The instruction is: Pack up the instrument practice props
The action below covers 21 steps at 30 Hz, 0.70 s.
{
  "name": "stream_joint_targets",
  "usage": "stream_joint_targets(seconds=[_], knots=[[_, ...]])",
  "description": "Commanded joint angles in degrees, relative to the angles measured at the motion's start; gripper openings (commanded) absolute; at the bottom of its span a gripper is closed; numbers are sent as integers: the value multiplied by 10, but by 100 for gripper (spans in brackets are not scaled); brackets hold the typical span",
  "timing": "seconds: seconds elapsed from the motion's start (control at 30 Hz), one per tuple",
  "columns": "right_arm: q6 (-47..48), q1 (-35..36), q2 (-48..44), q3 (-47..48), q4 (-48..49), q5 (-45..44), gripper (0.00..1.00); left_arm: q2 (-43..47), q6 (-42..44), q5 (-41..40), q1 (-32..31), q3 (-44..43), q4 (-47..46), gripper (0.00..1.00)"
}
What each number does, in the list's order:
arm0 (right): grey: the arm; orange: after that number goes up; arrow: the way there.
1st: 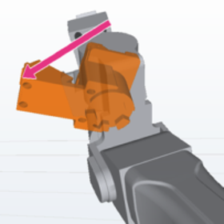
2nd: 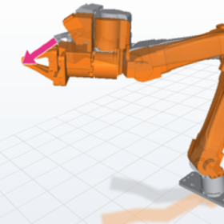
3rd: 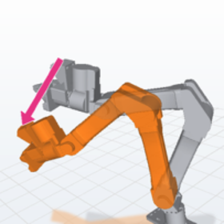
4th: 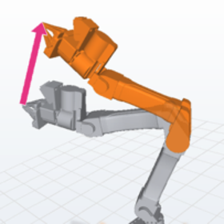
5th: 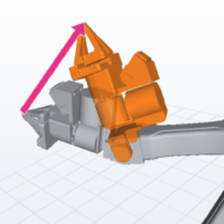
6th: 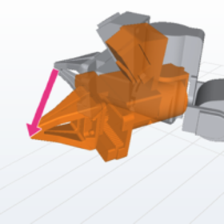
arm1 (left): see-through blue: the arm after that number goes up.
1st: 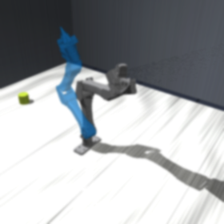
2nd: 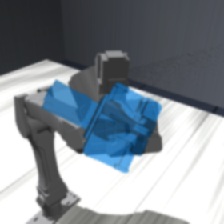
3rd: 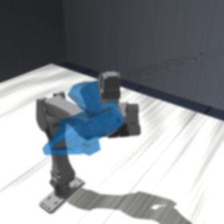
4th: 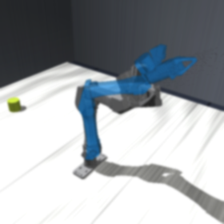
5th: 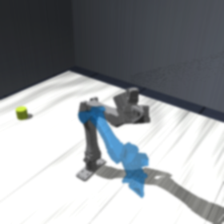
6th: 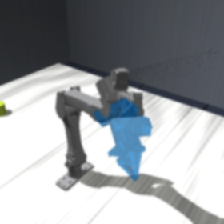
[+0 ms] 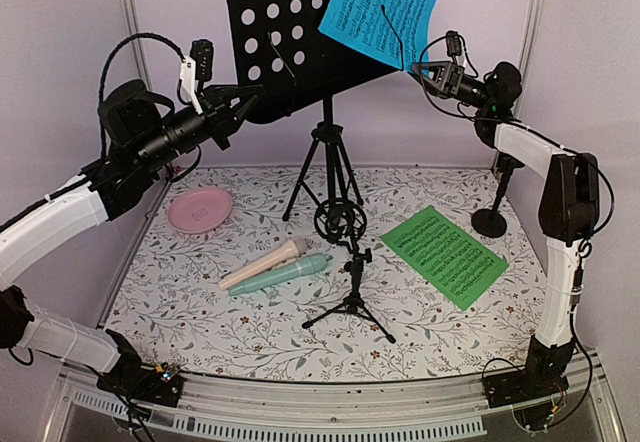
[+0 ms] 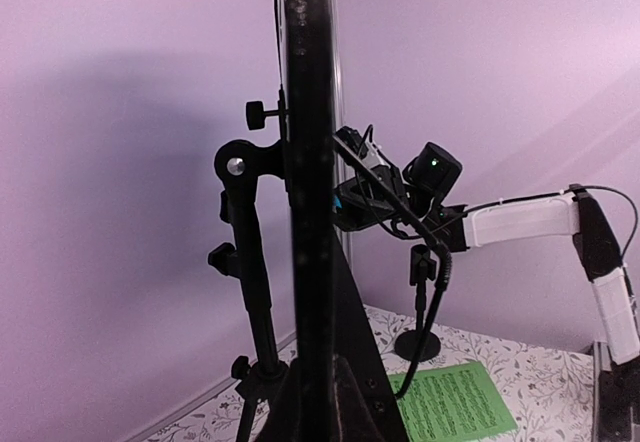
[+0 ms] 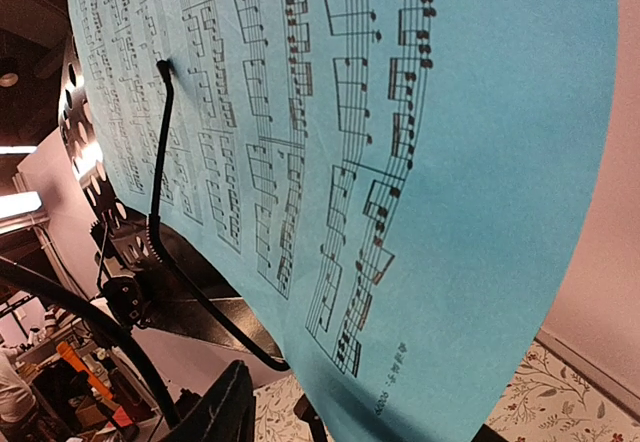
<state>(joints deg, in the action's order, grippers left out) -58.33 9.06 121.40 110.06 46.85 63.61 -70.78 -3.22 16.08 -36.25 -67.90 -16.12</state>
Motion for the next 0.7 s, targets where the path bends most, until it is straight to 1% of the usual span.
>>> stream_joint_targets(seconds=[0.0, 0.03, 0.1, 0.33, 0.67], knots=[[-10, 1, 4, 14, 18, 6, 46, 12, 21, 9, 0, -22, -16, 0], [-10, 1, 3, 14, 18, 8, 43, 12, 21, 10, 0, -22, -16, 0], [-9, 2, 1, 13, 17, 9, 40, 12, 21, 9, 0, -21, -16, 0], [-4, 1, -8, 13, 12, 4, 38, 13, 22, 8, 0, -22, -16, 0], [19, 0, -31, 15, -26, -13, 29, 12, 23, 7, 0, -21, -16, 0]])
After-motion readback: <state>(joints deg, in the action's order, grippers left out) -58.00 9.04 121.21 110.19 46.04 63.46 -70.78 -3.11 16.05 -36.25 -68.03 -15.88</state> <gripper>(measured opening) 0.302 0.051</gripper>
